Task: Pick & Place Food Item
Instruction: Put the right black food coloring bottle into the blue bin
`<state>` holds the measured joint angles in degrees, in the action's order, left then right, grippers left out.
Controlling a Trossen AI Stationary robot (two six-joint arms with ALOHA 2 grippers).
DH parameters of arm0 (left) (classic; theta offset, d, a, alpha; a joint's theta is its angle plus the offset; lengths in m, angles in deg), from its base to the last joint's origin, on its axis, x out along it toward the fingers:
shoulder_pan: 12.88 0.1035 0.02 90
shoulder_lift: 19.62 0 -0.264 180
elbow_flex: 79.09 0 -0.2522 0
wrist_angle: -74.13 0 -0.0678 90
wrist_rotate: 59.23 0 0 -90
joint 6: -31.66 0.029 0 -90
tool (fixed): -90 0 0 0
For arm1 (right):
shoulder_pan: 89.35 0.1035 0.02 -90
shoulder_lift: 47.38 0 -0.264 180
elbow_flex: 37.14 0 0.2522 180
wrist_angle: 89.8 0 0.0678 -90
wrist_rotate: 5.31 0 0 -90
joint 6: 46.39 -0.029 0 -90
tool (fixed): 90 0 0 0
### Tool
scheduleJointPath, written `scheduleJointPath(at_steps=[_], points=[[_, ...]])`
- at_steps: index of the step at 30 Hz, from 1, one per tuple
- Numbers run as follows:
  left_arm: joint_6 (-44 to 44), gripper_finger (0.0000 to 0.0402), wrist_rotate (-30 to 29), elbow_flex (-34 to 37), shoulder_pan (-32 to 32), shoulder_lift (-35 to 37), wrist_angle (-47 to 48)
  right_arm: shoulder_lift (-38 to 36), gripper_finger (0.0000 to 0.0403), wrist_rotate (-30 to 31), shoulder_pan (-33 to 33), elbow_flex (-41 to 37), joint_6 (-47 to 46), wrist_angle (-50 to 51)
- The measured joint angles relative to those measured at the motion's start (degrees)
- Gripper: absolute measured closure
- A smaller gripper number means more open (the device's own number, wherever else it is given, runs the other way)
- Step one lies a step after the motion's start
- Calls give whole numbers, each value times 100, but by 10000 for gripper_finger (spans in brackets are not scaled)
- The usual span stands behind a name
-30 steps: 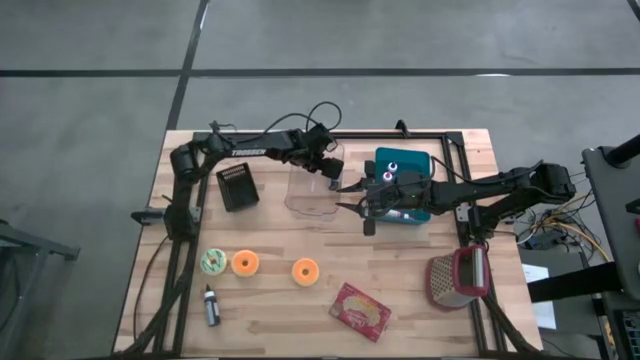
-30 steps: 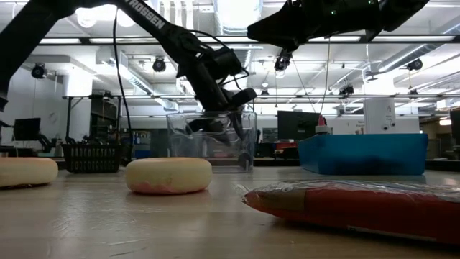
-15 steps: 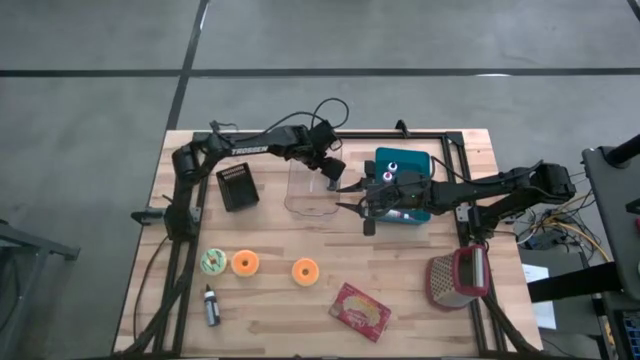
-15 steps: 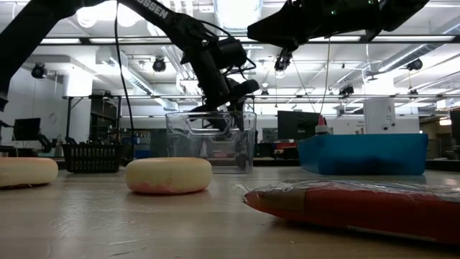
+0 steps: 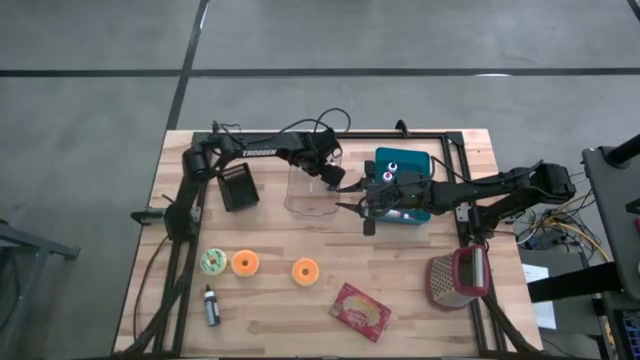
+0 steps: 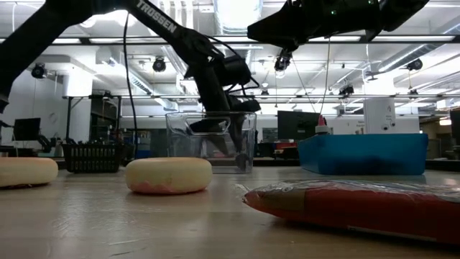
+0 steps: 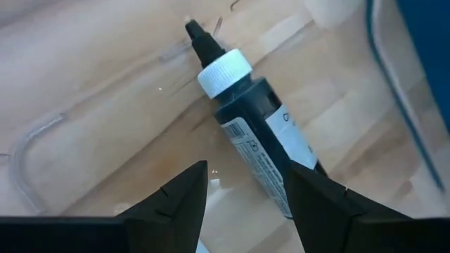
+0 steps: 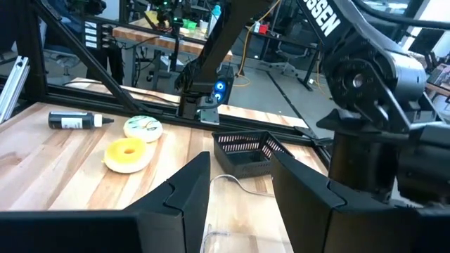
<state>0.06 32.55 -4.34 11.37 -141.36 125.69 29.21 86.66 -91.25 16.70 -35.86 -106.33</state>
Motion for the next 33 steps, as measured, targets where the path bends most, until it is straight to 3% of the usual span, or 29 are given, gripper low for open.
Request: scheduleJointPath(at_steps=[6, 33], points=[[7, 211, 340, 0, -4, -69, -87, 0, 259, 1, 1, 0, 0, -1], [-303, 212, 503, -2, -22, -230, -513, 0, 259, 1, 1, 0, 0, -1]])
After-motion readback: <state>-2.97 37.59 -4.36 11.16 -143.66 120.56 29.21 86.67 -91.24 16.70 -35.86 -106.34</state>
